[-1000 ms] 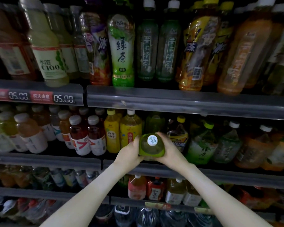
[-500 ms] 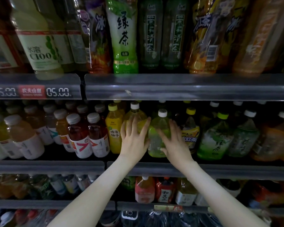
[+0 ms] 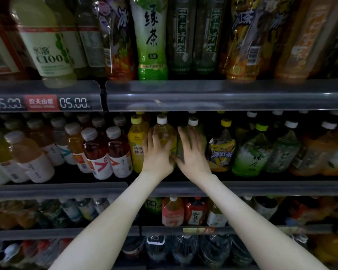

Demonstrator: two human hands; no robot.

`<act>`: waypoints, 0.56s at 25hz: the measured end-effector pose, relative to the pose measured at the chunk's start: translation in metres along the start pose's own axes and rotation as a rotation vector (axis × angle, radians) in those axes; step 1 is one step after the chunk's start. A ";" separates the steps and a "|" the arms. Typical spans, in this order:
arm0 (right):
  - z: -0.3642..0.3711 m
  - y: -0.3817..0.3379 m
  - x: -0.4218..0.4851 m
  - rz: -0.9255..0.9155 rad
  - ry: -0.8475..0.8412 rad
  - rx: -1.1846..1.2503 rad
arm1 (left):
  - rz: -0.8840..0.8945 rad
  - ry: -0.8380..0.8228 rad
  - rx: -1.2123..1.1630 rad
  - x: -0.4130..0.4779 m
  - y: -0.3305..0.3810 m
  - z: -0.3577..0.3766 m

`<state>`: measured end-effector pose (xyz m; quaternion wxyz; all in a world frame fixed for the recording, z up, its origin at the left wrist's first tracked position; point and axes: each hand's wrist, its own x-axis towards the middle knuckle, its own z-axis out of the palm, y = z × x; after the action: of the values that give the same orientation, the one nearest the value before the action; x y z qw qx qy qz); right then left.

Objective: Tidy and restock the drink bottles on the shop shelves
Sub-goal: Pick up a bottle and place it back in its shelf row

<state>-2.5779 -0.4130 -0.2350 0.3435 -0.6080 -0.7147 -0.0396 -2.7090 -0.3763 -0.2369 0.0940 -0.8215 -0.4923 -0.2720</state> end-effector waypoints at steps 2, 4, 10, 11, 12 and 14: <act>-0.007 -0.019 0.016 0.060 -0.150 0.387 | 0.022 -0.001 -0.048 -0.013 -0.004 -0.005; -0.011 -0.027 0.026 0.053 -0.304 0.457 | 0.074 0.026 -0.154 -0.033 -0.011 -0.010; -0.030 -0.053 0.009 -0.136 -0.190 0.012 | 0.068 0.157 -0.511 -0.073 -0.033 -0.020; -0.029 -0.059 -0.001 -0.212 -0.157 -0.014 | -0.007 0.127 -0.500 -0.070 -0.031 -0.023; -0.028 -0.062 -0.011 -0.291 -0.121 -0.043 | -0.035 0.063 -0.486 -0.067 -0.030 -0.026; -0.027 -0.057 -0.029 -0.456 -0.060 -0.122 | 0.018 -0.089 -0.491 -0.062 -0.029 -0.032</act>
<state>-2.6163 -0.4650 -0.2098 0.2668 -0.4513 -0.8398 -0.1413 -2.7686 -0.4224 -0.2466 -0.1279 -0.8352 -0.4078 -0.3461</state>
